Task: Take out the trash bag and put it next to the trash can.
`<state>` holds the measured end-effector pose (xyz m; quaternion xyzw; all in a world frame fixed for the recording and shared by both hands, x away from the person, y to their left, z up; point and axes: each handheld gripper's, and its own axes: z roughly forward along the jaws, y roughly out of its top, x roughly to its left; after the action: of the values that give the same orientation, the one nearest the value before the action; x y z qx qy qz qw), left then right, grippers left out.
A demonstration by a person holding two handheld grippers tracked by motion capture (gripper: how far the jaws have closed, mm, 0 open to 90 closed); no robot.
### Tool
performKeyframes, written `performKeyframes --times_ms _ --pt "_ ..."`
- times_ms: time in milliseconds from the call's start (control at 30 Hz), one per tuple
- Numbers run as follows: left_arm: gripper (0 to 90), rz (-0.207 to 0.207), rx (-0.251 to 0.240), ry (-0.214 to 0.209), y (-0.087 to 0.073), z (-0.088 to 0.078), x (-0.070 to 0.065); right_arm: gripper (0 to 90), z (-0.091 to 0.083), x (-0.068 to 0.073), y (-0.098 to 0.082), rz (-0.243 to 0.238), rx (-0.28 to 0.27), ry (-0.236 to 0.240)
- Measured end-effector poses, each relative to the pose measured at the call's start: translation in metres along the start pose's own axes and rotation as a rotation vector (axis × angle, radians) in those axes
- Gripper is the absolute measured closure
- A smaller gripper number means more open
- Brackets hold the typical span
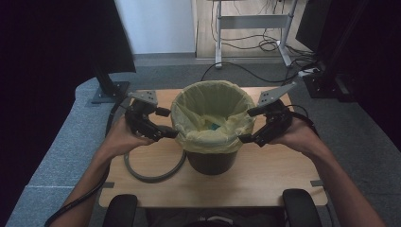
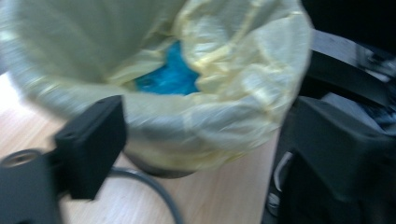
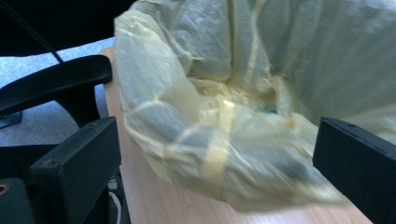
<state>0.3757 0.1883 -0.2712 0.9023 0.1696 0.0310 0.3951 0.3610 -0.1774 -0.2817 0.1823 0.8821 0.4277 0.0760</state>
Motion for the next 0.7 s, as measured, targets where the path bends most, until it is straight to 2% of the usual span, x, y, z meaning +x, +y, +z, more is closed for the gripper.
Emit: performKeyframes --times_ms 167,300,367,467,567,633,700 --pt "14.1 0.038 0.044 -0.023 0.01 0.019 -0.007 4.7 0.017 0.004 0.006 -0.028 0.018 0.046" --pt "14.1 0.066 0.084 -0.001 0.013 0.028 -0.011 14.3 0.027 0.004 0.006 -0.033 0.047 0.078" --pt "15.2 0.075 0.097 -0.005 0.013 0.031 -0.012 16.2 0.031 0.004 0.006 -0.03 0.052 0.087" --pt "21.3 0.085 0.107 -0.025 0.013 0.034 -0.012 33.8 0.035 0.004 0.006 -0.045 0.063 0.114" --pt "32.0 0.1 0.104 -0.036 0.012 0.033 -0.012 52.5 0.035 0.005 0.007 -0.05 0.059 0.178" --pt "40.0 0.095 0.091 -0.062 0.012 0.031 -0.01 64.4 0.032 0.006 0.009 -0.06 0.047 0.196" --pt "48.5 0.091 0.082 -0.08 0.012 0.029 -0.009 72.0 0.027 0.007 0.012 -0.058 0.036 0.196"
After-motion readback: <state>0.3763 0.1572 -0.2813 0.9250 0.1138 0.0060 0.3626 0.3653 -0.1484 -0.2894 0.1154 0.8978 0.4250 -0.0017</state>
